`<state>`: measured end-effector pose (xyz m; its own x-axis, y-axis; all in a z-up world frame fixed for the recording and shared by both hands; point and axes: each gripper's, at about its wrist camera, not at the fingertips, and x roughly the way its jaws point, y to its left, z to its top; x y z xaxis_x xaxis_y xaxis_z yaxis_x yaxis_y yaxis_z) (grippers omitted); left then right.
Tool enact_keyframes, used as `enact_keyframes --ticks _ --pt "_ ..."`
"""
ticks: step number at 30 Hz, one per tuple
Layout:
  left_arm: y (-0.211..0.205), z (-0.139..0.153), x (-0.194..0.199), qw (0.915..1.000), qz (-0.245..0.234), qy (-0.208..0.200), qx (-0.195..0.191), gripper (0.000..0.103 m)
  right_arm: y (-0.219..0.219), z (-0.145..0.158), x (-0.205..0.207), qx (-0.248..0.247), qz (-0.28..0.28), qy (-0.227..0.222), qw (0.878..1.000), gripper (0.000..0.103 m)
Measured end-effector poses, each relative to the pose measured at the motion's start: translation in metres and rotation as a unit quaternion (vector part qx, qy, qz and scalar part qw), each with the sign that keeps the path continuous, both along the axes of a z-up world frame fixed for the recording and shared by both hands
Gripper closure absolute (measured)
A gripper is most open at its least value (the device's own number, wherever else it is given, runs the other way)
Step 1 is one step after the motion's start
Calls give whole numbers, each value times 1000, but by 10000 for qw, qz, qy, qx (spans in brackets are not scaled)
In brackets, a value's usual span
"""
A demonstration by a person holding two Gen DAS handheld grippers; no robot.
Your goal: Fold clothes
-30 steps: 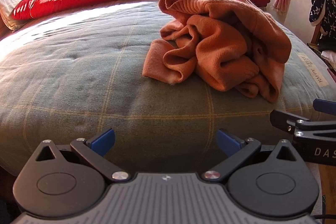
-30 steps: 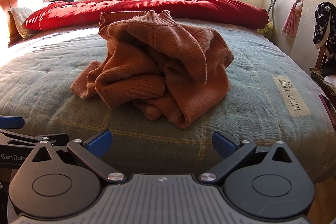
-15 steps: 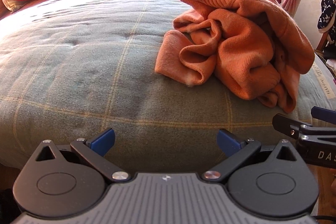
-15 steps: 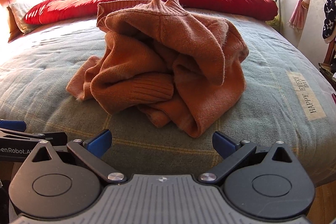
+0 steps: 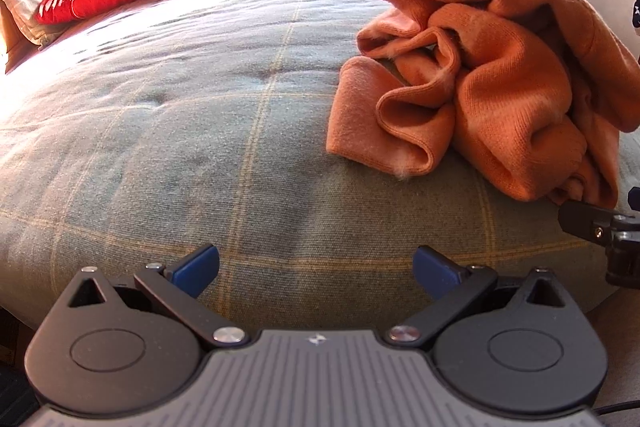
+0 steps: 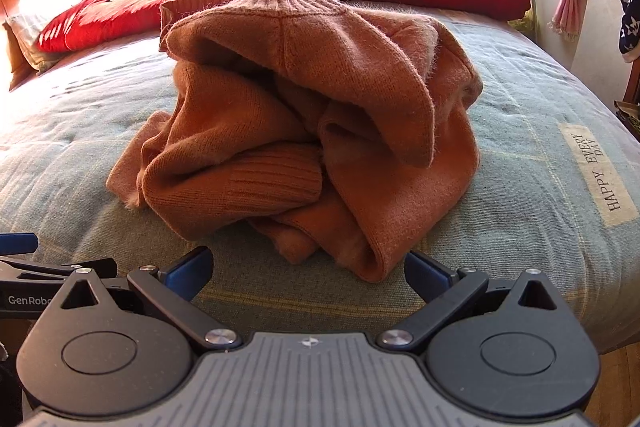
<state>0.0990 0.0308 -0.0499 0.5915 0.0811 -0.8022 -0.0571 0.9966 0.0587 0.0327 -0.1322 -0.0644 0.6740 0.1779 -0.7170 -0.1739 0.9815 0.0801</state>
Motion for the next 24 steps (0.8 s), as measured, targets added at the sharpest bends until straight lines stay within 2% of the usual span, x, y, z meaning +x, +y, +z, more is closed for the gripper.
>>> enact_keyframes --ticks 10,17,20,24 --pt "-4 4 12 10000 -57 -7 9 0 -8 9 8 112 -10 -95 9999 0" --pt "-1 15 28 9998 -104 -135 -131 0 -19 44 13 137 8 -560 9983 0" --pt "-2 20 38 9995 -150 -166 -214 0 -22 55 25 -11 -95 -743 9972 0" --pt "-5 24 56 9989 -294 -194 -320 0 -25 53 51 -312 -236 -746 9964 0"
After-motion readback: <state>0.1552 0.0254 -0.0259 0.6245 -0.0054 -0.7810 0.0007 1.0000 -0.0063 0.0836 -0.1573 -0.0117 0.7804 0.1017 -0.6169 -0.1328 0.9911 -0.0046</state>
